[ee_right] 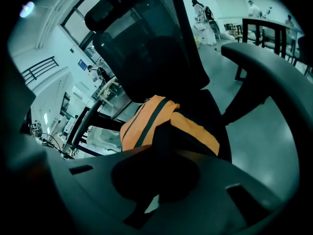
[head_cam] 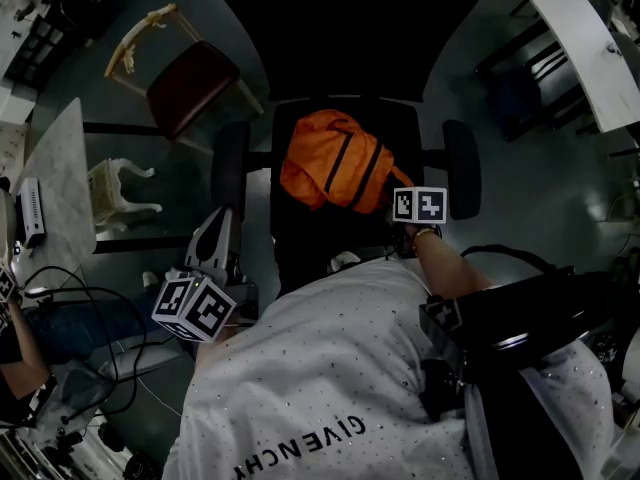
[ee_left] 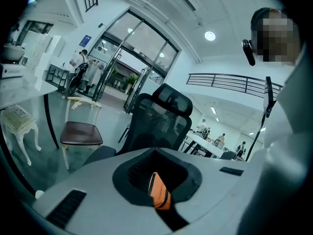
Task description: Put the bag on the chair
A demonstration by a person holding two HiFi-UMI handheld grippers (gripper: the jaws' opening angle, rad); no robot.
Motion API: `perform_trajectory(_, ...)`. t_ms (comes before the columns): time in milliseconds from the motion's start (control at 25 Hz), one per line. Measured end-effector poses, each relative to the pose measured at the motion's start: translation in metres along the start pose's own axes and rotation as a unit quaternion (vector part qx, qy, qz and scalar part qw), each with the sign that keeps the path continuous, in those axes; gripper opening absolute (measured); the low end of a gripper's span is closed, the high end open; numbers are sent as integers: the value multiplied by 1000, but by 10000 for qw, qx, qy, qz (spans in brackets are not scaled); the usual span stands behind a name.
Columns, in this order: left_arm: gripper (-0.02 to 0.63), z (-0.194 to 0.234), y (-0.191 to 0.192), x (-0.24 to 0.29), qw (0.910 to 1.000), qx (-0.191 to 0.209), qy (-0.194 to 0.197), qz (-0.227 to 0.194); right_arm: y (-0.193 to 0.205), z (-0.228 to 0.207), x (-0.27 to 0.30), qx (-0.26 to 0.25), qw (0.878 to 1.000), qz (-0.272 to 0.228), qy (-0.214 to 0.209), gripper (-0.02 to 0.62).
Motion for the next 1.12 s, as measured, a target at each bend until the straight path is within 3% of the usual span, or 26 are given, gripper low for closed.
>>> perform_trajectory(160, 0, 6, -2, 3, 10000, 61, -6, 79, 5, -6, 2, 44, 9997, 107, 207, -2)
perform_trajectory(400, 0, 11, -1, 5, 9998, 135, 20, 156, 17, -27, 8, 784, 9943, 173, 702, -2)
perform_trajectory(640, 0, 10, 3, 5, 9996, 119, -44, 270, 23, -37, 12, 909, 9920, 300, 823, 0)
perform_trajectory(920, 0, 10, 7, 10, 9993, 99, -103, 341, 29, -48, 14, 598, 9905, 549, 1110, 17)
perform_trajectory(1120, 0, 11, 12, 14, 9990, 62, -154, 426, 33, -54, 19, 671, 9892, 657, 1129, 34)
Point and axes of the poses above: the fingertips, and each gripper's own axes: x forward along the fingers, z to its left, y out of its underside, the point moved 8 cm from there along -x, backward along the fingers, and after that the axes turned 1 degree about y, right-handed, at the moved point
